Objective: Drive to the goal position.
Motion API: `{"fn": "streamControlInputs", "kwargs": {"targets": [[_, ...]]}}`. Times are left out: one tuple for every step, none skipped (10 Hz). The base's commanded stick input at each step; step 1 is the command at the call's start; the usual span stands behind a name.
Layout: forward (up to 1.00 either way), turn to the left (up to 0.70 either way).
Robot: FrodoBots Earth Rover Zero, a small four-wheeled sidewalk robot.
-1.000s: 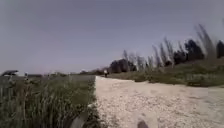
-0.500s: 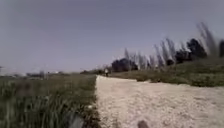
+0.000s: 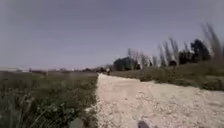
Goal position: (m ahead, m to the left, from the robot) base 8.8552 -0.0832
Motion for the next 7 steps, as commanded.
{"fn": "streamControlInputs", "kwargs": {"targets": [[0.70, 0.00], [0.70, 0.00], [0.70, 0.00], [0.70, 0.00], [0.70, -0.04], [0.70, -0.10], [0.70, -0.26]]}}
